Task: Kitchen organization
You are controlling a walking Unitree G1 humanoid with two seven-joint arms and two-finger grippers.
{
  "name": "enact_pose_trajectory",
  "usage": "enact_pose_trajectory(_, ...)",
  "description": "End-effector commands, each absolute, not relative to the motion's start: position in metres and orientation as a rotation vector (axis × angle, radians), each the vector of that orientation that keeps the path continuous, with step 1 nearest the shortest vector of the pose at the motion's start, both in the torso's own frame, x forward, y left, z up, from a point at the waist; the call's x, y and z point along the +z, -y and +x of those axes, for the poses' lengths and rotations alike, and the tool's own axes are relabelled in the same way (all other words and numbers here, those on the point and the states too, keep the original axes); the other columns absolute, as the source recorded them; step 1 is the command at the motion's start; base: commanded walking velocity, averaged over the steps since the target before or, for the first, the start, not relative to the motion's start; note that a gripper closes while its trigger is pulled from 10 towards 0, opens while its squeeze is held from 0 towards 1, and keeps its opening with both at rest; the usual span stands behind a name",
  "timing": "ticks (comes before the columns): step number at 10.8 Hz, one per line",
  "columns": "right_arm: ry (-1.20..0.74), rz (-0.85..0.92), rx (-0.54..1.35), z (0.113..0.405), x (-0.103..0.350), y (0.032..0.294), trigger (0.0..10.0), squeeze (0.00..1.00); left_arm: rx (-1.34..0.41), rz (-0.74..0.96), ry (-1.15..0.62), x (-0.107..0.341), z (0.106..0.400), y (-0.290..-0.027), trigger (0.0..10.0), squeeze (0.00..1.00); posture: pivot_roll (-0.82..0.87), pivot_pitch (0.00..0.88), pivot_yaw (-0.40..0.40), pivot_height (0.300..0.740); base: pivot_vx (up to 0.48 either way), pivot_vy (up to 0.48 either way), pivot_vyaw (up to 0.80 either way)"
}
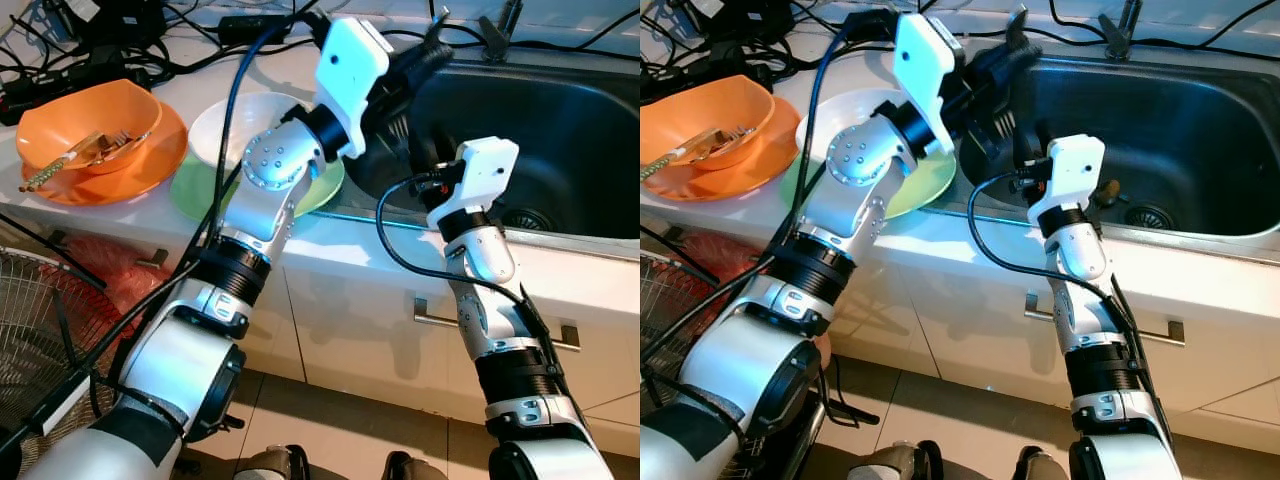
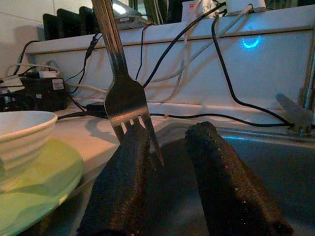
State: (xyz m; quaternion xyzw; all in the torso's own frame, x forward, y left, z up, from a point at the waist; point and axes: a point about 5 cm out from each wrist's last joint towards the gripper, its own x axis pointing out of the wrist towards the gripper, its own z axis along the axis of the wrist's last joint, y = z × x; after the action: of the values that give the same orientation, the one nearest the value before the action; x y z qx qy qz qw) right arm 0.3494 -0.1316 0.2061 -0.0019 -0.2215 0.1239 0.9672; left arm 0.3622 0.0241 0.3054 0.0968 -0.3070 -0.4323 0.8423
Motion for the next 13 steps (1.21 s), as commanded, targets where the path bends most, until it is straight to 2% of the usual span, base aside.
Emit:
enact_pose_trajectory(1, 0.468, -0.002, 0.252, 0.347, 0.211, 0.131, 10.0, 0.00, -0.929, 0.206, 0.668, 0.309, 0.359, -0.025, 10.0, 0.00, 0.03, 0.128, 0.110, 0.740, 0.000, 0.000, 0.00)
enact_pose_trajectory(6, 0.464, -0.003, 0.256, 0.346, 0.211, 0.133, 10.0, 0.00, -0.935, 0.203, 0.645, 0.304, 0.359, -0.028, 10.0, 0.00, 0.02, 0.132, 0.107, 0.740, 0.000, 0.000, 0.00)
enact_pose_trajectory(13, 0.485, 0.021, 0.357, 0.341, 0.215, 0.117, 10.0, 0.00, -1.013, 0.179, 0.627, 0.300, 0.355, -0.024, 10.0, 0.00, 0.01, 0.128, 0.118, 0.740, 0.000, 0.000, 0.00)
